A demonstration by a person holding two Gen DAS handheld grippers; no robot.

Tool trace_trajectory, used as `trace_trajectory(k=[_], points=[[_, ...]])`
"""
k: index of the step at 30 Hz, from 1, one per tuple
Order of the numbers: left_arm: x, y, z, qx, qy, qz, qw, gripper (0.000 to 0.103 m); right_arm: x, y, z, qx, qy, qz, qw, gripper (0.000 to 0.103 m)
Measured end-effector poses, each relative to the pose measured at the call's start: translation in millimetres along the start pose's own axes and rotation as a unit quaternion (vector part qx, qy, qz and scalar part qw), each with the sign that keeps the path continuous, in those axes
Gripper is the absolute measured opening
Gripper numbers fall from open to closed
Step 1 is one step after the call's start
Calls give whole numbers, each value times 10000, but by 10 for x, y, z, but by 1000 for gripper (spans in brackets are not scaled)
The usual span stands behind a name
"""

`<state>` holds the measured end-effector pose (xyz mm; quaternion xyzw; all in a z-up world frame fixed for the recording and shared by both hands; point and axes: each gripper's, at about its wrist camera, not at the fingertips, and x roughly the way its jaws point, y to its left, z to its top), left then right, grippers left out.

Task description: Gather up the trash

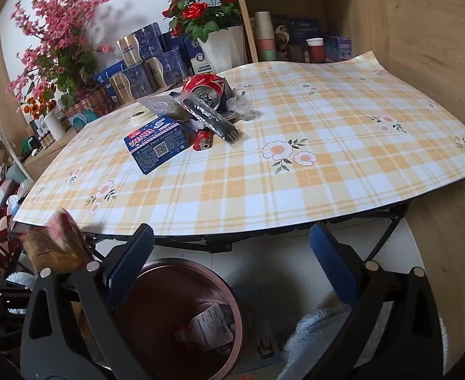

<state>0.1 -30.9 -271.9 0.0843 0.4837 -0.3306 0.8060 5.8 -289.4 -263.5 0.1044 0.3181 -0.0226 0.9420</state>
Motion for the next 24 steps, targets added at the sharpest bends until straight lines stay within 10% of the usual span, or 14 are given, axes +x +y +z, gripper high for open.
trace_trajectory(k=[13, 17, 24], points=[[276, -63, -18, 101, 593, -79, 9982, 4, 12, -36, 5, 88, 29, 2, 10000, 97], [193, 66, 32, -292, 269, -43, 9992, 53, 10, -11, 0, 17, 30, -18, 10000, 97], [-88, 330, 62, -1123, -513, 690, 9899, 92, 6, 10, -3, -26, -1, -90, 10000, 97]])
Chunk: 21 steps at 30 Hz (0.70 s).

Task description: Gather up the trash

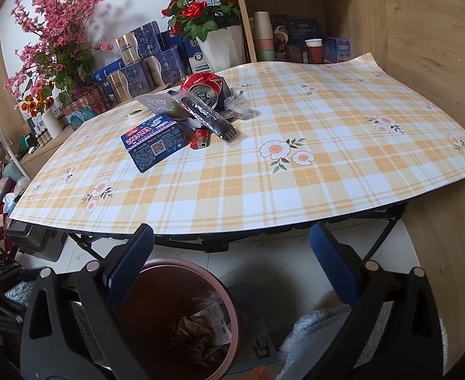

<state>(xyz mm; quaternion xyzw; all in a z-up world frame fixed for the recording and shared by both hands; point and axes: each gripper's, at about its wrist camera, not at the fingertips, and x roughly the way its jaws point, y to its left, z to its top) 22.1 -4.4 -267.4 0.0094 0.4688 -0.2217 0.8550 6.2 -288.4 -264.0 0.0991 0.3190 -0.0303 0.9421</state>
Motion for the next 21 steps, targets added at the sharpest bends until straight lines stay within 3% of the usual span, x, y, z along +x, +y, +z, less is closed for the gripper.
trace_trajectory(k=[6, 21], points=[[-226, 206, 37, -508, -611, 187, 9967, 97, 6, 66, -7, -154, -6, -49, 9999, 97], [-461, 435, 95, -1003, -1271, 217, 9866, 97, 17, 184, -13, -449, 14, -11, 9990, 97]])
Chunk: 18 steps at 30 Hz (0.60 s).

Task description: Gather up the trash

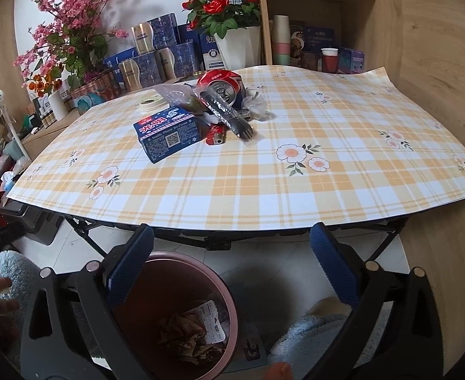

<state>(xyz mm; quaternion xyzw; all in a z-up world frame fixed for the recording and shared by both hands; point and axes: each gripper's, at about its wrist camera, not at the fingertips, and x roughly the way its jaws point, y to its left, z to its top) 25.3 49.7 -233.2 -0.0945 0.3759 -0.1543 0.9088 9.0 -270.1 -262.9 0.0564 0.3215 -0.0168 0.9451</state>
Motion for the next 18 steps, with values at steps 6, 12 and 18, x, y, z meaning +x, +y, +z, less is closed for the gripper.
trace_trajectory(k=[6, 12, 18], points=[[-124, -117, 243, 321, -514, -114, 9981, 97, 16, -64, 208, 160, -113, -29, 9998, 97], [62, -366, 622, 992, -569, -106, 9934, 97, 137, -216, 501, 370, 76, 143, 9992, 97], [646, -833, 975, 2101, -136, -581, 9759, 97, 273, -313, 681, 150, 87, -80, 9998, 97]])
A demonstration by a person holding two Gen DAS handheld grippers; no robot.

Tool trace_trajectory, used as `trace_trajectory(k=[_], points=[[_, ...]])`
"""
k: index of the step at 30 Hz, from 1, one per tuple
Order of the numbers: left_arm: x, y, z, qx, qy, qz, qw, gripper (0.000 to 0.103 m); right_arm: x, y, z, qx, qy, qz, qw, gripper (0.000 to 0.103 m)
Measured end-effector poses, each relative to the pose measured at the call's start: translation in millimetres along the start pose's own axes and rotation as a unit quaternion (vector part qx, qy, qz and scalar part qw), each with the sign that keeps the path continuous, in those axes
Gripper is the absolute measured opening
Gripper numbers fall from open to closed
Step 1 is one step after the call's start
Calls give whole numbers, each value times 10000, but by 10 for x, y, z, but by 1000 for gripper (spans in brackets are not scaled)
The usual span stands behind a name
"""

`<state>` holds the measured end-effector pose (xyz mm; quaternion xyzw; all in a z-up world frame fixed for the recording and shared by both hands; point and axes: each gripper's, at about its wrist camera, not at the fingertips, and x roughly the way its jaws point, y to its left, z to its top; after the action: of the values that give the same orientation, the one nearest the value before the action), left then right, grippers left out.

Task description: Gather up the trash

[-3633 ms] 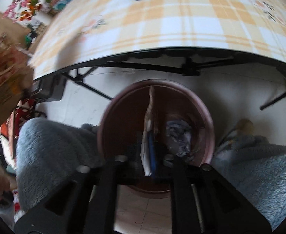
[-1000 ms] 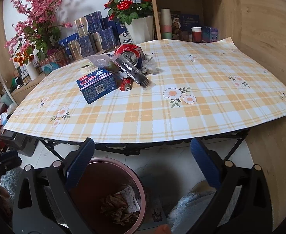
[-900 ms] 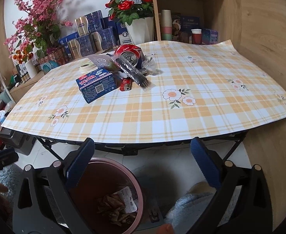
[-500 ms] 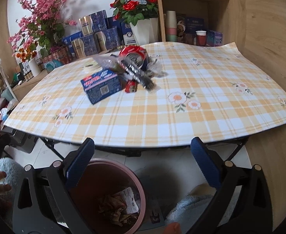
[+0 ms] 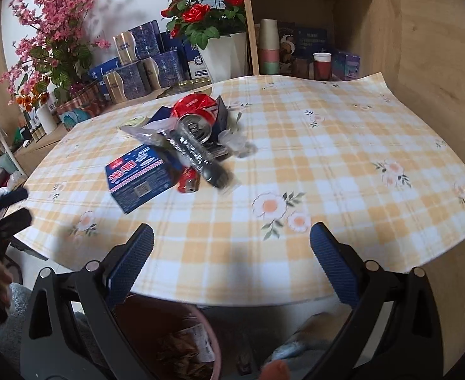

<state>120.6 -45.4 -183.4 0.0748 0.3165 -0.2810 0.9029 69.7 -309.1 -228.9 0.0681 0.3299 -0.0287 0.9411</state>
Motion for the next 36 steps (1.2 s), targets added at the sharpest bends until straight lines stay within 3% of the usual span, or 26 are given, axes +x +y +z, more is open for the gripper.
trace_trajectory(k=[4, 8, 11, 16, 18, 20, 21, 24, 28, 34, 36], points=[[481, -82, 241, 476, 320, -257, 9980, 97, 152, -136, 81, 162, 175, 45, 9997, 97], [883, -14, 467, 426, 436, -301, 9977, 97, 282, -215, 160, 122, 326, 41, 9994, 97], [1185, 38, 574, 330, 738, -478, 9956, 97, 361, -228, 225, -77, 432, 69, 9990, 97], [1524, -42, 622, 830, 1130, -341, 9895, 97, 450, -205, 369, -386, 402, 233, 9982, 97], [1600, -56, 604, 887, 1254, -347, 9875, 95, 510, -164, 430, -559, 396, 295, 9972, 87], [1650, -57, 572, 845, 1376, -464, 9858, 84, 600, -85, 497, -782, 451, 387, 9952, 81], [1641, -61, 566, 842, 1342, -454, 9863, 83, 639, -44, 523, -892, 450, 425, 9941, 76], [1590, -62, 526, 832, 1336, -514, 9862, 82, 807, 154, 605, -1407, 511, 508, 9874, 64], [1499, -35, 465, 739, 1363, -582, 9862, 82, 1067, 348, 677, -1798, 703, 594, 9794, 57], [1408, -9, 403, 586, 1307, -607, 9878, 82, 1430, 429, 779, -1782, 1066, 610, 9763, 45], [1397, 1, 392, 520, 1288, -615, 9884, 82, 1468, 433, 780, -1753, 1180, 713, 9748, 29]])
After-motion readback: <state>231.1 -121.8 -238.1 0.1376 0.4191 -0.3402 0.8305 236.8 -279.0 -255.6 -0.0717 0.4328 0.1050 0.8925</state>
